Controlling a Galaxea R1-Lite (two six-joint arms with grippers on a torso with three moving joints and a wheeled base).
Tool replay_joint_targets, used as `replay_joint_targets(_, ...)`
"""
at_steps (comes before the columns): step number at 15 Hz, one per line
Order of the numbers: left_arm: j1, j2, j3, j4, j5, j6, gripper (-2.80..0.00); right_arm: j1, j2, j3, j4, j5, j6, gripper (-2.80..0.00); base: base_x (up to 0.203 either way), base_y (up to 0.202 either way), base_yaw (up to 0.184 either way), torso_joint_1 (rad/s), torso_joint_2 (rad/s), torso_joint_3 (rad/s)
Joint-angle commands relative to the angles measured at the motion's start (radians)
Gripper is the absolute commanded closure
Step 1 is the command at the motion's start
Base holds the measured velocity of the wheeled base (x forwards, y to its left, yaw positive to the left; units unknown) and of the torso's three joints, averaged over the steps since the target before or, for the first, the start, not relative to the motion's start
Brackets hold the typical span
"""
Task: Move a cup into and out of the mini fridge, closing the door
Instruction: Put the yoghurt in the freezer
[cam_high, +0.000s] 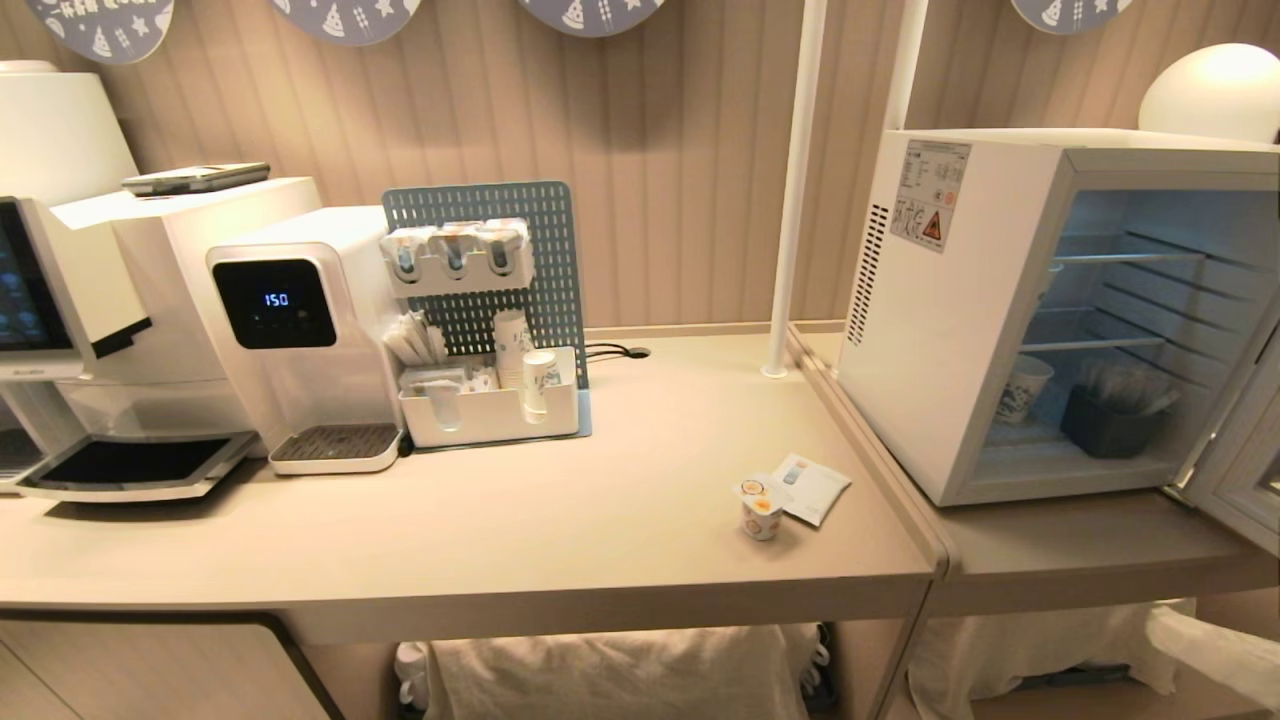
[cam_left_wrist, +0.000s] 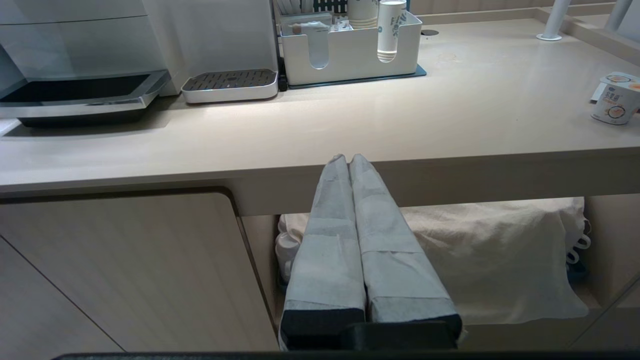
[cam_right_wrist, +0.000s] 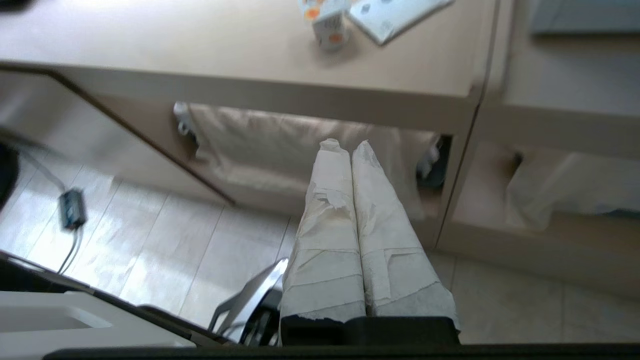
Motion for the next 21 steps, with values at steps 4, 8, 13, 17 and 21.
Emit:
replay_joint_targets(4,0.000,0.000,0.002,0.000,0.000,0.000,0.00,0.054,0.693,0.053,-0.428,0.048,-0.018,-2.80,0.000,0.000,0.000,0.000,0.00,0.000)
replay_joint_targets(8,0.000,0.000,0.002,0.000,0.000,0.000,0.00,0.179,1.096,0.096,-0.919,-0.082,-0.026,-2.80,0.000,0.000,0.000,0.000,0.00,0.000)
replay_joint_targets(13,0.000,0.000,0.002,0.000,0.000,0.000,0.00,0.367,1.451,0.082,-1.344,-0.498,-0.027,-2.80,0.000,0.000,0.000,0.000,0.00,0.000)
replay_joint_targets(17,0.000,0.000,0.002,0.000,0.000,0.000,0.00,0.450,1.413,-0.066,-1.410,-0.647,-0.062,-2.80,0.000,0.000,0.000,0.000,0.00,0.000)
replay_joint_targets(21,0.000,0.000,0.002,0.000,0.000,0.000,0.00,0.460,1.453,-0.158,-1.411,-0.671,-0.071,-2.80,0.000,0.000,0.000,0.000,0.00,0.000)
